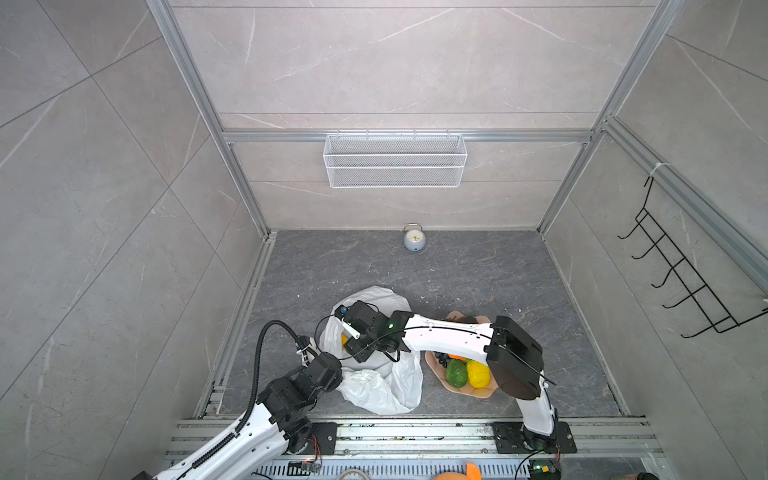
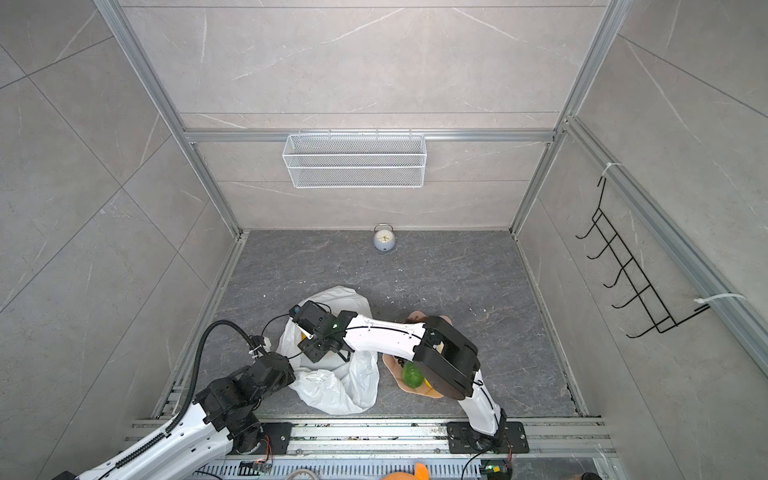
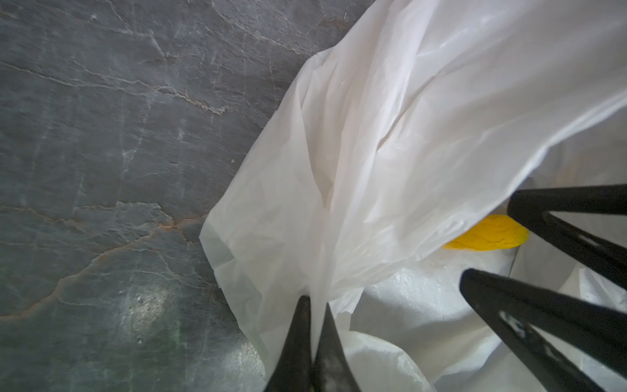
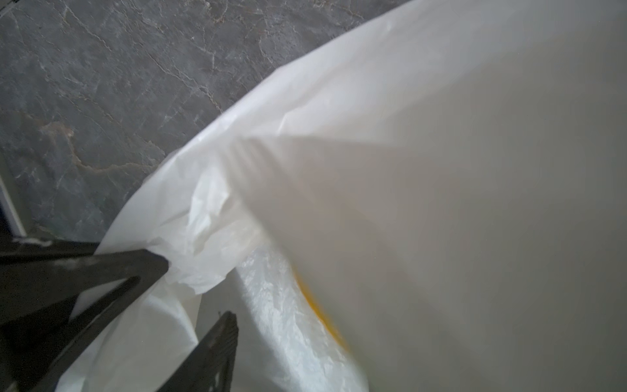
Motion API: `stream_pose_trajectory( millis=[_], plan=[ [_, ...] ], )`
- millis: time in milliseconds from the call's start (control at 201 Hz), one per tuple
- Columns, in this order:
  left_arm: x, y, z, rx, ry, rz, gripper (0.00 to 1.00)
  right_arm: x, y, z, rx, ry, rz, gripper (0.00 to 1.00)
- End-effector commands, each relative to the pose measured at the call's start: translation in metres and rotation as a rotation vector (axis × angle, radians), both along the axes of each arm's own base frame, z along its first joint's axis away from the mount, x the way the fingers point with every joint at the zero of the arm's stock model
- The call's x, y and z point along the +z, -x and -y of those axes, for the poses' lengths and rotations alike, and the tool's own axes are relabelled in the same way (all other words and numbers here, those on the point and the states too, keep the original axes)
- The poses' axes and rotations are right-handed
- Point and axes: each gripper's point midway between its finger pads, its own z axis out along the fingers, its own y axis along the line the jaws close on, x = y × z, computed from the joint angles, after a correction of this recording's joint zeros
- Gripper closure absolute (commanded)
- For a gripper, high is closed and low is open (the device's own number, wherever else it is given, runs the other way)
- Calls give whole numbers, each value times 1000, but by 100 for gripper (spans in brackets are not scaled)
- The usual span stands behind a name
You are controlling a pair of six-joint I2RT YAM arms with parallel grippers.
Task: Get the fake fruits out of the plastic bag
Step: 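Move the right gripper back into the bag toward the yellow banana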
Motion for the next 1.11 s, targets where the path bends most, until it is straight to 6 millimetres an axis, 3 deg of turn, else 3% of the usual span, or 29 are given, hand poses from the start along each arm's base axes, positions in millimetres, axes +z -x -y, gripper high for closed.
stream_pose_trajectory(
  millis=[0, 498, 861, 1110],
  plan=[
    [1, 0, -7, 30, -15, 12, 100, -18, -2, -1, 47, 60, -24, 40],
    [1, 4, -12, 35, -16, 6, 100, -53, -6, -3, 46, 144, -51, 42],
    [-5, 9, -19, 72, -3, 3, 100, -52, 4, 21, 25, 185, -52, 48],
    [-4, 9, -19, 71, -16, -6, 100, -37, 16, 15, 52, 105, -54, 57]
  ],
)
